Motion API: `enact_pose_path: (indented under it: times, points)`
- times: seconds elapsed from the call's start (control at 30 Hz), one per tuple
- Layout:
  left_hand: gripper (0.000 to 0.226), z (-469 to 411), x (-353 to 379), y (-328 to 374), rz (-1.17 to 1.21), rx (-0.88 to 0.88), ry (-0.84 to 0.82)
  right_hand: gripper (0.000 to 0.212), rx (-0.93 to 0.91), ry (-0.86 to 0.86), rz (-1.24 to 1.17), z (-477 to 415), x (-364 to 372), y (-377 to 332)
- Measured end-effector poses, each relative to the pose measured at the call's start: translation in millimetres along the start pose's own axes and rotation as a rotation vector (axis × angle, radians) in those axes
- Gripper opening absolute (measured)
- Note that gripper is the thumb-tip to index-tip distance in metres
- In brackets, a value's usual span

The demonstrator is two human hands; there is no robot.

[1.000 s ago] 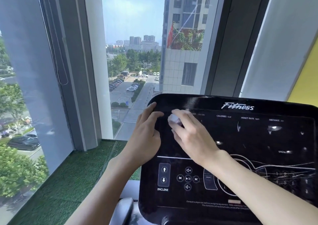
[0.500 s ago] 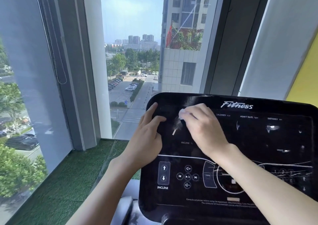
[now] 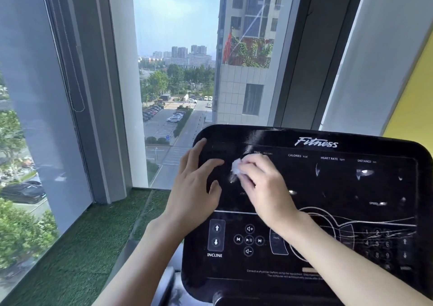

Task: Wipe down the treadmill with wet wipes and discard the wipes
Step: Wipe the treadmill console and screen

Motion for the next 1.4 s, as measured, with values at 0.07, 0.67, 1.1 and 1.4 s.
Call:
enact_pose_path:
  times: [0.07,0.67,1.1,1.4]
  points:
    - [0.043,-1,0,-2,-0.014,0.002,0.025,0.016,-0.123,-0.074,0.086,12,6,-3]
    - [0.078,7,4,-13,-0.028,0.052,0.031,0.007,-0.143,-0.046,0.134,30,21,-17]
    - [0.076,8,2,-8,-0.049,0.038,-0.015,0.013,-0.328,-0.199,0.247,39,15,-8]
    - [0.065,-15,0,16,-0.185,0.07,-0.01,0.015,-0.304,-0.118,0.221,11,-6,5]
Point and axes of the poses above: each hand's wrist, its own z-axis away from the middle knuckle, its own x-axis out of the palm, y = z × x, the point moved 5 cm from there along -z, towards the middle knuckle, and after that the axes turned 13 degrees about x, right-handed, at the moved point
